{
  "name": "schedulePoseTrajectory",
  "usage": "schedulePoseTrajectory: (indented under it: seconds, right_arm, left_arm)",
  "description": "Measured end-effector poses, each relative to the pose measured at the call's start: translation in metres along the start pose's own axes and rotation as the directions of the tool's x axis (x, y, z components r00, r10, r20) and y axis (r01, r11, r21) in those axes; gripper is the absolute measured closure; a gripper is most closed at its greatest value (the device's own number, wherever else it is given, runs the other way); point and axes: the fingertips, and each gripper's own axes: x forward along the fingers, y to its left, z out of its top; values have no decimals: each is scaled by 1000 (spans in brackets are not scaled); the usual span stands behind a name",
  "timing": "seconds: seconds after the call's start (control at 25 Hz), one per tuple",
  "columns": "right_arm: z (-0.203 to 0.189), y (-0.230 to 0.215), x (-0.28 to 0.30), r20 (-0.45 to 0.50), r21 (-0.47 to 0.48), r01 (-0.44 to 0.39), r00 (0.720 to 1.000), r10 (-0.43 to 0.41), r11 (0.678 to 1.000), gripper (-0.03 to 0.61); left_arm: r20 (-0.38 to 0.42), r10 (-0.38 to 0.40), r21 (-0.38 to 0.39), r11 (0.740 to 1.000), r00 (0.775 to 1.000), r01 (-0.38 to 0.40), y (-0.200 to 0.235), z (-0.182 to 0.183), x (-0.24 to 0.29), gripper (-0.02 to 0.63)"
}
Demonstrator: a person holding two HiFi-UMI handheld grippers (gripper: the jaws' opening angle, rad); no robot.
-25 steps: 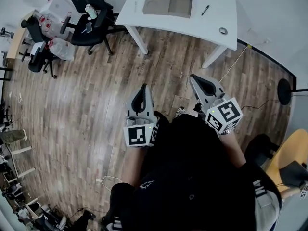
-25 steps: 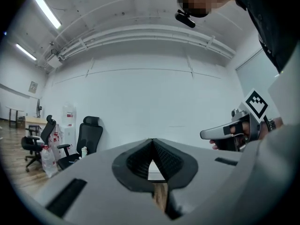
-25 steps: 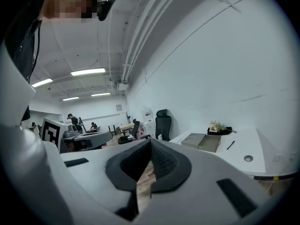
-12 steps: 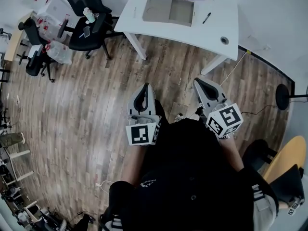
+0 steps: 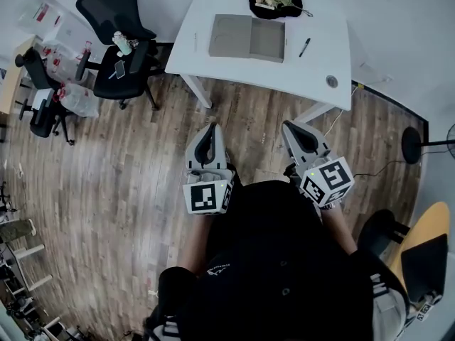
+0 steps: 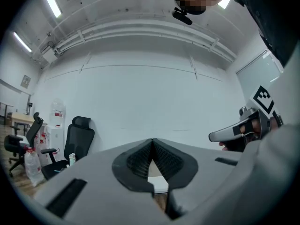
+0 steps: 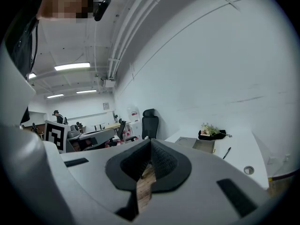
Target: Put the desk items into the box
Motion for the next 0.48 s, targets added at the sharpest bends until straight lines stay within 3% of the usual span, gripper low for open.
schedulePoseTrajectory:
  seconds: [0.48]
  right_arm:
    - [35,3,129,18,13,91,996,-91,996,580]
  left_arm:
    - [-7,-72,-19,997,997,72,121,6,83,606]
